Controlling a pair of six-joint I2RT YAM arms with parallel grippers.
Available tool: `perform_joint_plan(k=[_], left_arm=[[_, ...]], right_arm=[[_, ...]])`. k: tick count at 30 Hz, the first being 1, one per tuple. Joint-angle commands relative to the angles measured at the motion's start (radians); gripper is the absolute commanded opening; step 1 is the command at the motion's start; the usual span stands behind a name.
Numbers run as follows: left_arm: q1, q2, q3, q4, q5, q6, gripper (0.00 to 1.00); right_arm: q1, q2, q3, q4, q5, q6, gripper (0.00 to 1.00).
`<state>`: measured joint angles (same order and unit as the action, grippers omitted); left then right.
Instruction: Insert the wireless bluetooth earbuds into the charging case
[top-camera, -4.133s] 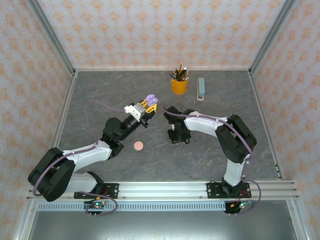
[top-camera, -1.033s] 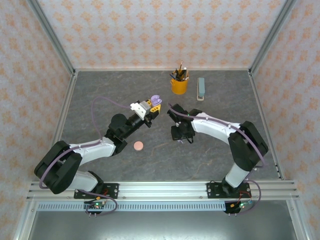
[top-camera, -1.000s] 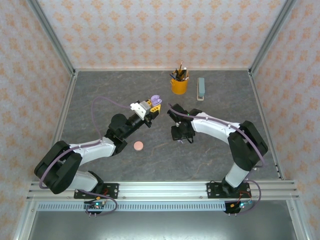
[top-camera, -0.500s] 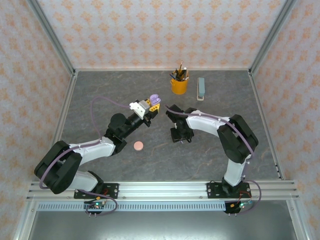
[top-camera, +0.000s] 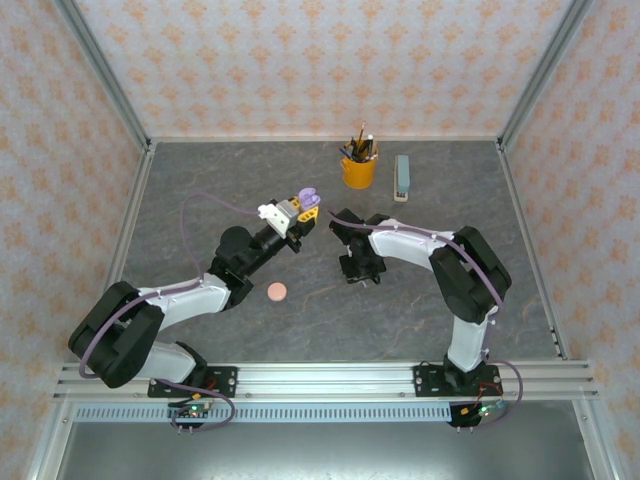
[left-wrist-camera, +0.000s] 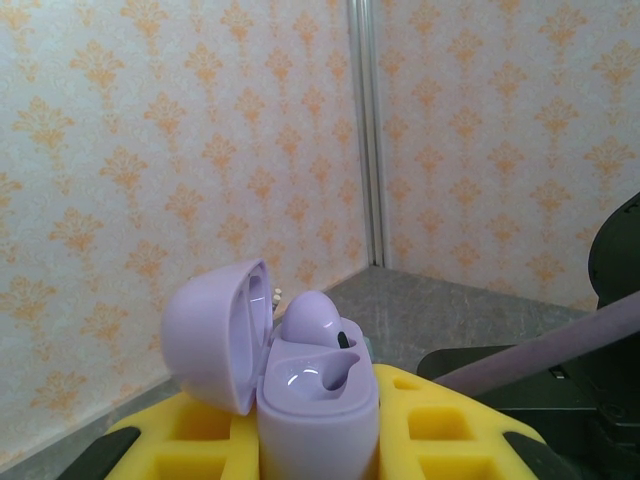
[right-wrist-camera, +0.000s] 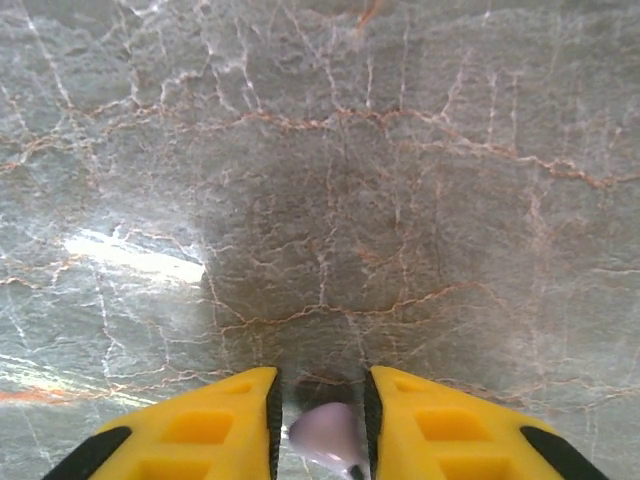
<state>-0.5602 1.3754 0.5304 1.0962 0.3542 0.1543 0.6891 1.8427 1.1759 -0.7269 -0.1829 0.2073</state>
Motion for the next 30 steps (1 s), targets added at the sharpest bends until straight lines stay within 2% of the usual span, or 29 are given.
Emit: perform_joint_plan(k=[1,5,8,10,30], left_arm=[[0.009,-0.016,0.010,0.070,-0.015,-0.006,0.00],[0.009,-0.018,0.010,0.071,-0.014,-0.006,0.00],[0.008,-0.018,0.009,0.071,-0.014,-0.007,0.00],[0.009,-0.016,0.008,0.074,-0.014,-0.009,0.00],[0.009,-0.010,0.014,0.076,-0.010,-0.013,0.00]], right_arm=[[-0.001,0.013,0.016,-0.050,0.040,0.050,0.25],[-0.001,-0.001,0.007,-0.056,0.019,0.094,0.23],[0.000,-0.023,-0.006,-0.045,-0.009,0.110,0.36],[0.000,-0.036,-0.012,-0.042,-0.019,0.115,0.38],[0.001,-0.014,-0.027,-0.072,0.004,0.072,0.31]])
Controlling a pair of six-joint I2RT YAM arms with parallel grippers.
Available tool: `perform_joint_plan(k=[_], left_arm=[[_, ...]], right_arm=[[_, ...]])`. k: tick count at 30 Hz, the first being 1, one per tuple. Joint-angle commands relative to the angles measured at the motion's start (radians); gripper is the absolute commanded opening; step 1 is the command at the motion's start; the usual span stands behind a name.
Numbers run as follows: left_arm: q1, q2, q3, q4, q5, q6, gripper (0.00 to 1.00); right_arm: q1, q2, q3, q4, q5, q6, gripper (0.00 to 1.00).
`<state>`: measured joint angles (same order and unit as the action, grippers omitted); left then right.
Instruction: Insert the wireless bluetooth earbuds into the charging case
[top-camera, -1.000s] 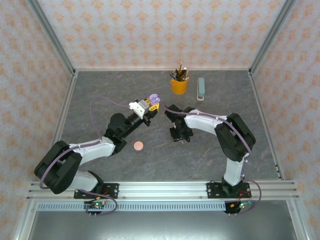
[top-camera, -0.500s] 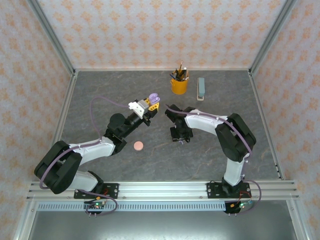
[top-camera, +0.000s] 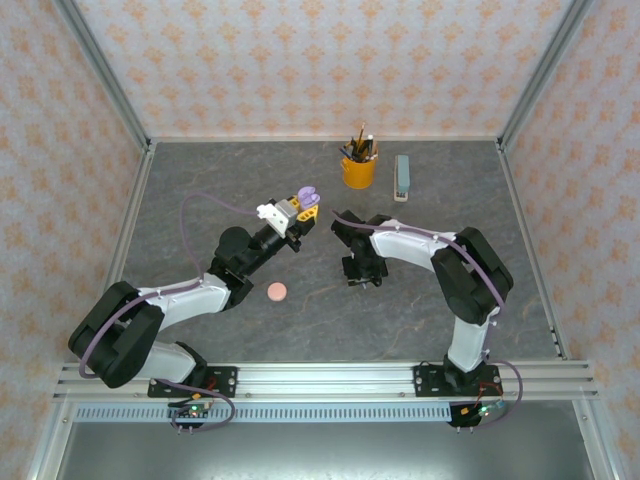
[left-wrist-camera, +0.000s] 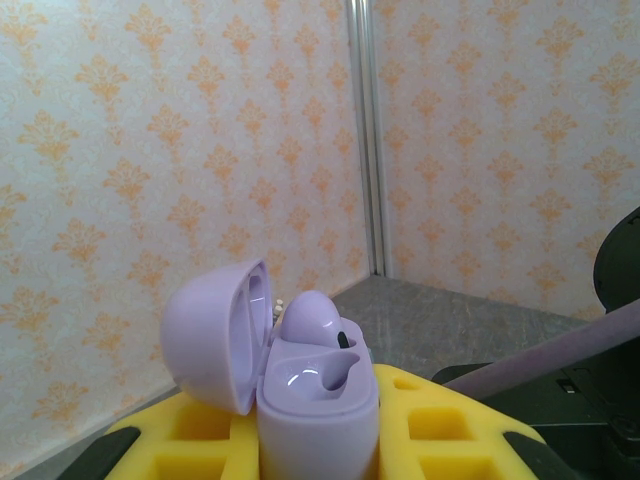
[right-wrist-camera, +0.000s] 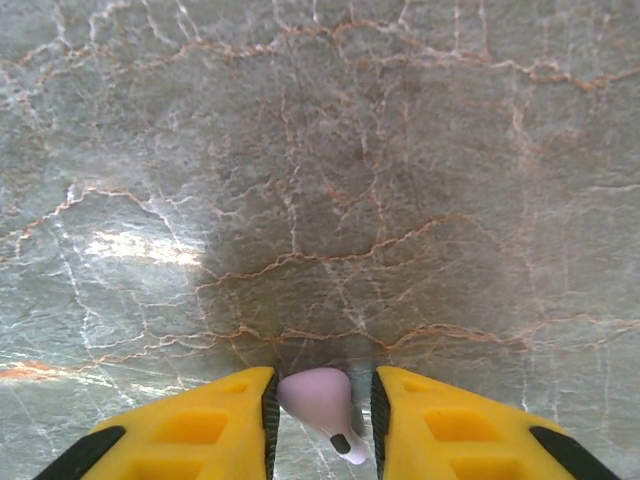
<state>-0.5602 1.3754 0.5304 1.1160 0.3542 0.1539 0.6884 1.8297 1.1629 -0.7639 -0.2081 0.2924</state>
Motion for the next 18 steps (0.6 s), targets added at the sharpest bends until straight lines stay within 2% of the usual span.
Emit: perform_joint_plan(k=[1,18], left_arm=[[0.009,-0.010,0.014,0.056,-0.010,-0.013,0.00],[0.009,-0.015,0.013,0.053,-0.007,-0.013,0.00]], right_arm=[[0.002,0.003,-0.012,-0.034,0.033,-0.014,0.31],[0.000,0.040,-0.003,-0.034,0.033,-0.034,0.23]])
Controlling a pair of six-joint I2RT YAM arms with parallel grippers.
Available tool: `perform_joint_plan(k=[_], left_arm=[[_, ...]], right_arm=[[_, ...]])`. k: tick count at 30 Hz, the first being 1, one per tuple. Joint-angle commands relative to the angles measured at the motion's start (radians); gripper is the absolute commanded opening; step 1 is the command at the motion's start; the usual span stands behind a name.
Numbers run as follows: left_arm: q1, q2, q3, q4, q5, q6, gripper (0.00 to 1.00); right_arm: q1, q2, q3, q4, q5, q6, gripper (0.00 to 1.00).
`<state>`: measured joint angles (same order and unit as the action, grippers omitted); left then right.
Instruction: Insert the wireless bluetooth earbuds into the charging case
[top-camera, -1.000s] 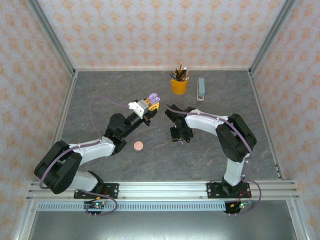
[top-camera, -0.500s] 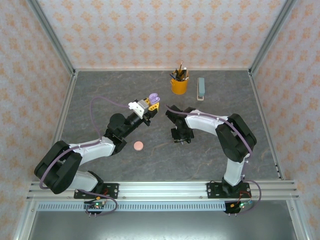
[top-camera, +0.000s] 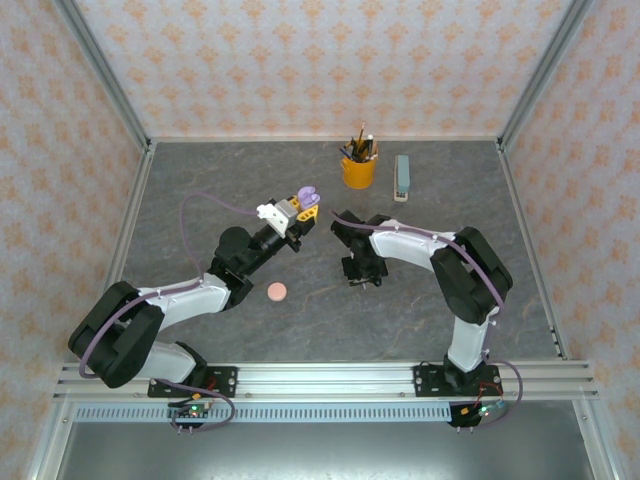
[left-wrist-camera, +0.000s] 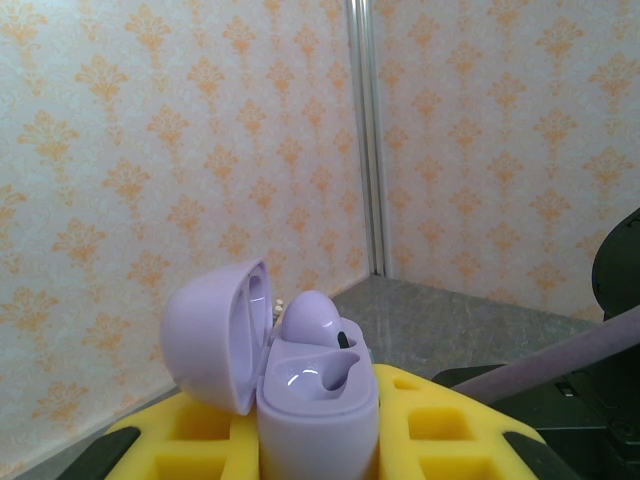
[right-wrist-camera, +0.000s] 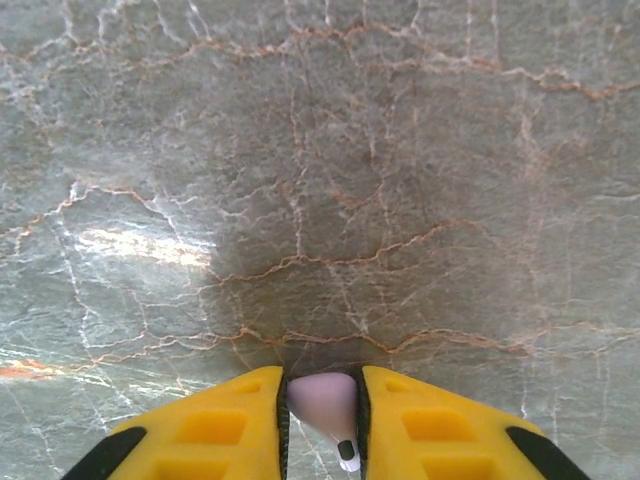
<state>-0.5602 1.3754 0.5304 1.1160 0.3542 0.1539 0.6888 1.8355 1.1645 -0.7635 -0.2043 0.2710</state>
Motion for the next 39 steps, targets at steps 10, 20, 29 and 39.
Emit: perform_joint_plan(k=[10,20,29,39], left_arm=[[0.008,-0.019,0.016,0.041,0.000,-0.019,0.00],[0.009,-0.022,0.027,0.028,0.005,-0.020,0.00],[0.009,-0.028,0.040,0.013,0.011,-0.023,0.00],[0.009,-0.041,0.056,-0.017,0.040,-0.011,0.00]], right_arm=[[0.000,-0.035,-0.034,-0.007,0.017,0.007,0.17],[0.000,-0.205,-0.090,0.062,-0.002,0.062,0.16],[0.000,-0.395,-0.108,0.106,0.025,0.085,0.16],[-0.014,-0.641,-0.045,0.115,0.089,0.060,0.16]])
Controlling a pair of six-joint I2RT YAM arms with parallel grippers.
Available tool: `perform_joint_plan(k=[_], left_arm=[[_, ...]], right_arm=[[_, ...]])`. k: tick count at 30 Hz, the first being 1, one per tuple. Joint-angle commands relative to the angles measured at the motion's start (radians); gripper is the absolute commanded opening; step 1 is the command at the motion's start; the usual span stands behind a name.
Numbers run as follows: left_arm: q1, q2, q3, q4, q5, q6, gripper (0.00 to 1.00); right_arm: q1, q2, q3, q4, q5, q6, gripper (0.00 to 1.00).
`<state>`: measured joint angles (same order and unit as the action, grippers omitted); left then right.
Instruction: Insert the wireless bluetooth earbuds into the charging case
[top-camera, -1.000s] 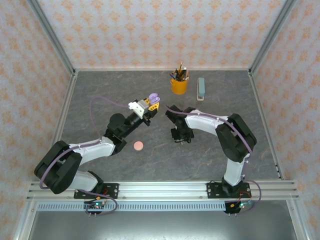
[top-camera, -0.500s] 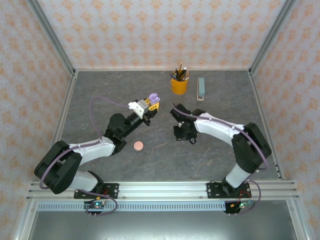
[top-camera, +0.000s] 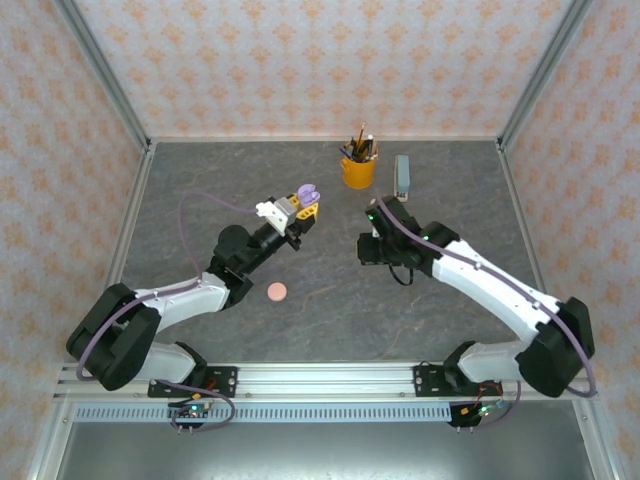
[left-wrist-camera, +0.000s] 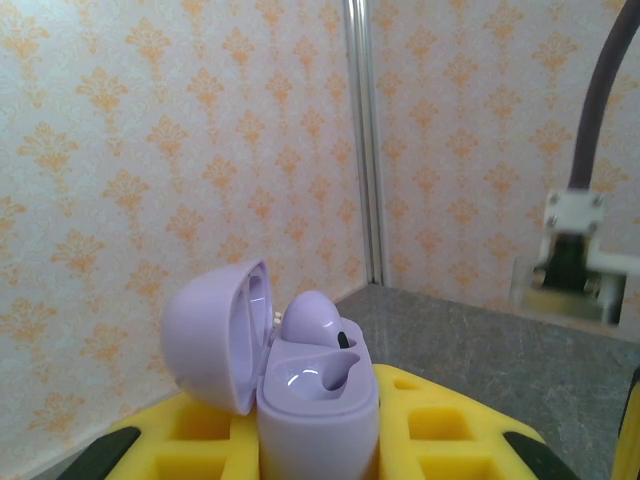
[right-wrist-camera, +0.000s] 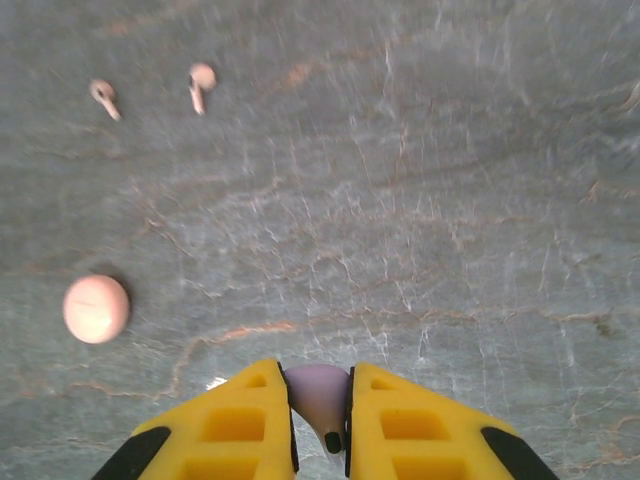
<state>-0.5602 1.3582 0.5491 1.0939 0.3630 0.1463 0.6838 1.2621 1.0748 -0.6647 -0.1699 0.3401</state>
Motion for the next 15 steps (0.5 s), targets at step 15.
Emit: perform_joint_plan(k=[15], left_arm=[[-0.034,-0.017,0.104,-0.146,0.173,0.096,0.00]], right_arm=[[-0.017,-0.238,0.140,0.280,0.024,-0.132,0.17]])
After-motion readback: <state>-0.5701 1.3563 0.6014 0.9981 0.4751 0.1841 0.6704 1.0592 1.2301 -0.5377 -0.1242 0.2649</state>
